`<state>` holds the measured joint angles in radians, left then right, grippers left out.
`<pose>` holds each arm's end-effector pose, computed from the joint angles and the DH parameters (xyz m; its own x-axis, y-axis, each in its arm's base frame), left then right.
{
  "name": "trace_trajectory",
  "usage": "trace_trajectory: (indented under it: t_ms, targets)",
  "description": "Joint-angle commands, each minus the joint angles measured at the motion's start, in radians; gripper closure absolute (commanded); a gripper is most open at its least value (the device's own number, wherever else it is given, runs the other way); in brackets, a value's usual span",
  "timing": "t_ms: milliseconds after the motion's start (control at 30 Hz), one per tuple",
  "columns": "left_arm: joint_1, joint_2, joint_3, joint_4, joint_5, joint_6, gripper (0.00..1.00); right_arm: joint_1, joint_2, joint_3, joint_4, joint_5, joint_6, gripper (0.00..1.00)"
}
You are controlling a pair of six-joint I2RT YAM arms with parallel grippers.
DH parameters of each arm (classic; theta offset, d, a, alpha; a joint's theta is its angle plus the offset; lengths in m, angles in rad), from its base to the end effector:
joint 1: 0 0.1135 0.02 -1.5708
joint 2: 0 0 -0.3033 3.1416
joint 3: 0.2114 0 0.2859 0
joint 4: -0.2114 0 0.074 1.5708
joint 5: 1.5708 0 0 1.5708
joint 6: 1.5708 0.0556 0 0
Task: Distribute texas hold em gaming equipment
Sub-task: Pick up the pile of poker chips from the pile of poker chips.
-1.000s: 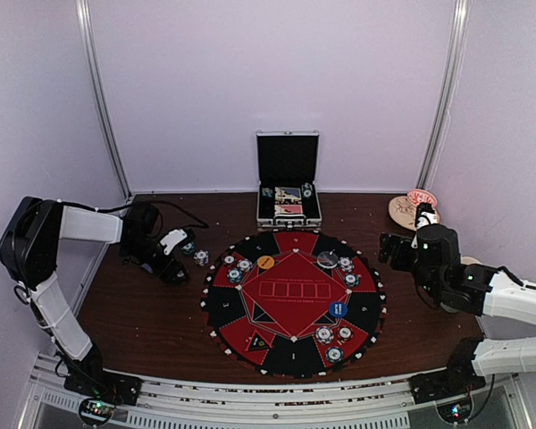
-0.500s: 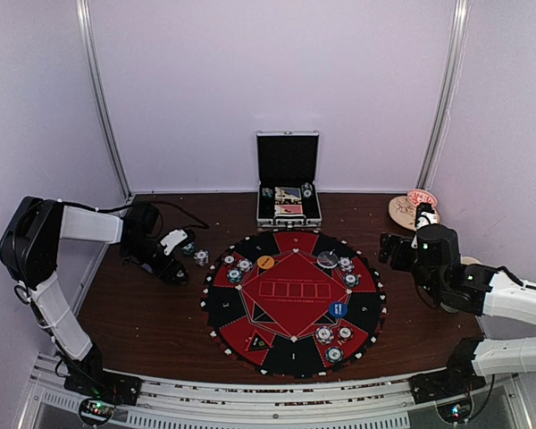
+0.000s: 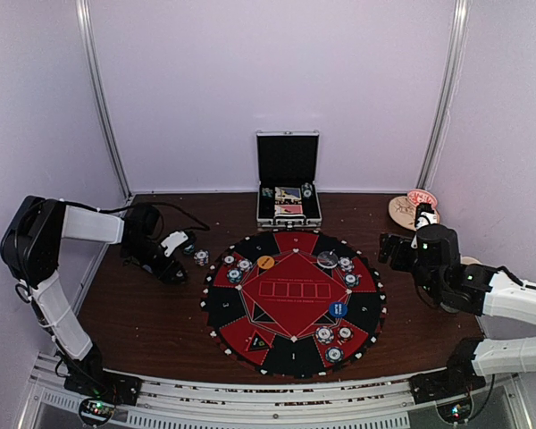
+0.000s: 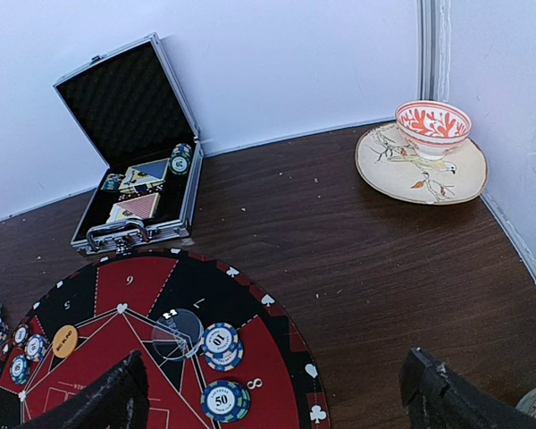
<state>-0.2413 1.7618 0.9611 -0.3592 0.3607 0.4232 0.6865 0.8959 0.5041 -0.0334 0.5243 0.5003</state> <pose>0.3503 -0.1064 0.1369 -0.6636 0.5590 -0.4971 0.6943 0.7077 -0.1310 0.1901 0.1198 0.2486 -0.3740 0.2304 -0.8984 -0.0189 0.9665 0.2558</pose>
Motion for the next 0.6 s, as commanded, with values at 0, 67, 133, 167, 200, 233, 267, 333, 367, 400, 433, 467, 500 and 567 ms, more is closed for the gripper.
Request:
trace_trajectory:
  t_ms: [0, 67, 133, 167, 200, 233, 267, 333, 367, 400, 433, 467, 500, 567]
  targets:
    - [-0.001, 0.009, 0.018, 0.025, 0.016, 0.013, 0.51, -0.003, 0.002, 0.024, 0.002, 0.0, -0.007, 0.0]
    - [-0.001, 0.003, 0.017, 0.025, 0.02, 0.013, 0.57, -0.004, 0.001, 0.023, 0.002, 0.0, -0.009, 0.0]
    - [-0.001, -0.004, 0.014, 0.024, 0.025, 0.013, 0.59, -0.004, 0.0, 0.022, 0.003, 0.0, -0.008, 0.0]
    - [-0.001, -0.008, 0.013, 0.023, 0.026, 0.014, 0.62, -0.004, 0.001, 0.023, 0.003, 0.001, -0.009, 0.0]
    - [-0.001, -0.015, 0.012, 0.022, 0.03, 0.013, 0.63, -0.004, 0.002, 0.022, 0.003, 0.001, -0.009, 0.0]
    - [-0.001, -0.023, 0.01, 0.018, 0.034, 0.014, 0.66, -0.004, 0.002, 0.022, 0.002, 0.001, -0.008, 0.0]
    - [-0.001, -0.03, 0.01, 0.015, 0.038, 0.014, 0.68, -0.004, 0.001, 0.022, 0.004, 0.0, -0.007, 0.0]
    - [-0.002, -0.056, 0.009, 0.007, 0.044, 0.016, 0.71, -0.004, 0.002, 0.022, 0.004, 0.001, -0.007, 0.0]
    - [-0.002, -0.068, 0.009, 0.003, 0.045, 0.016, 0.72, -0.003, 0.002, 0.022, 0.004, 0.002, -0.008, 0.0]
    - [-0.003, -0.082, 0.01, -0.001, 0.048, 0.016, 0.72, -0.004, 0.003, 0.023, 0.004, 0.002, -0.007, 0.0]
    - [-0.004, -0.095, 0.011, -0.006, 0.05, 0.017, 0.72, -0.004, 0.003, 0.022, 0.005, 0.002, -0.008, 0.0]
    - [-0.006, -0.111, 0.014, -0.012, 0.052, 0.018, 0.72, -0.004, 0.005, 0.021, 0.006, 0.004, -0.007, 0.0]
    - [-0.011, -0.123, 0.016, -0.017, 0.051, 0.018, 0.72, -0.005, 0.005, 0.021, 0.005, 0.003, -0.007, 0.0]
    - [-0.024, -0.149, 0.024, -0.027, 0.046, 0.018, 0.72, -0.004, 0.008, 0.021, 0.007, 0.004, -0.007, 0.0]
